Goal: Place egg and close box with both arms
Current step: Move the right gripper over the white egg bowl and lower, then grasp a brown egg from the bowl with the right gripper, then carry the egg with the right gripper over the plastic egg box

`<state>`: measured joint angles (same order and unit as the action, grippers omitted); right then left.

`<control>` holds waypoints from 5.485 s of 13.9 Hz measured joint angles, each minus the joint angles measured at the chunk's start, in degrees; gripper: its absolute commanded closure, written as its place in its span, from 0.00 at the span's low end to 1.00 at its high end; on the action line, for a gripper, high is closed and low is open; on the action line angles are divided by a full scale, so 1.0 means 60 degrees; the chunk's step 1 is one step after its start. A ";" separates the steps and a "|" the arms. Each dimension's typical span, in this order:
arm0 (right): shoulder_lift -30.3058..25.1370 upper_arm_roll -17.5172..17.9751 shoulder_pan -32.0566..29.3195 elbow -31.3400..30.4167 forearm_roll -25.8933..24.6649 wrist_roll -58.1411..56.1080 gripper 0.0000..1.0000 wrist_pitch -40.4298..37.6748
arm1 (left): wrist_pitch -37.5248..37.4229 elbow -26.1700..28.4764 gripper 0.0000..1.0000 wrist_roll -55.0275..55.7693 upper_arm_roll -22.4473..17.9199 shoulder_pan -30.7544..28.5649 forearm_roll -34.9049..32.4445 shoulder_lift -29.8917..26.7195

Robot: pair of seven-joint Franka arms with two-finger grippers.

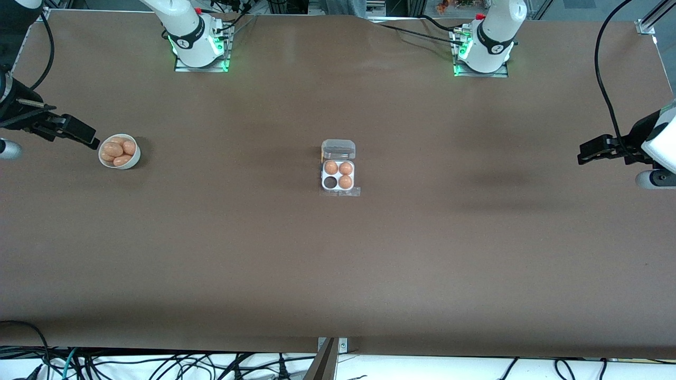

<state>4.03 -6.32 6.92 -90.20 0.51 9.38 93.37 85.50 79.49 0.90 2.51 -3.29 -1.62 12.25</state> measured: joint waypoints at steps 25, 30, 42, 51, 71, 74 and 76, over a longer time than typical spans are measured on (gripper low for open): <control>0.1507 -0.1987 -0.1267 -0.5961 -0.0066 -0.4765 0.00 0.5525 | -0.0016 0.0001 0.00 0.0000 0.0009 0.0003 0.0000 0.0099; 0.1524 -0.2453 -0.1270 -0.6278 -0.0066 -0.5555 0.00 0.5891 | -0.0016 0.0000 0.00 0.0000 0.0010 0.0003 0.0000 0.0150; 0.1819 -0.2481 -0.1266 -0.6490 -0.0065 -0.5595 0.29 0.6077 | -0.0016 0.0000 0.00 0.0000 0.0010 0.0003 0.0000 0.0153; 0.1908 -0.2480 -0.1261 -0.6490 -0.0039 -0.5594 0.55 0.6070 | -0.0016 0.0000 0.00 0.0000 0.0010 0.0003 0.0000 0.0154; 0.1865 -0.2359 0.1593 -0.3520 0.0775 -0.1915 0.61 0.2346 | -0.0016 0.0000 0.00 0.0000 0.0009 0.0003 0.0000 0.0160; 0.2049 -0.2322 0.3038 -0.3139 0.1413 -0.0151 0.60 0.2339 | -0.0016 0.0000 0.00 0.0000 0.0007 0.0003 0.0000 0.0160; 0.2413 -0.2312 0.3927 -0.2607 0.1758 0.1036 0.60 0.2348 | -0.0016 0.0000 0.00 0.0000 0.0004 0.0003 0.0000 0.0160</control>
<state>18.51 -20.19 30.49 -105.85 11.06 15.60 107.45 85.41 79.49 0.90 2.53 -3.27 -1.62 13.21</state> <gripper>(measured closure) 0.520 0.000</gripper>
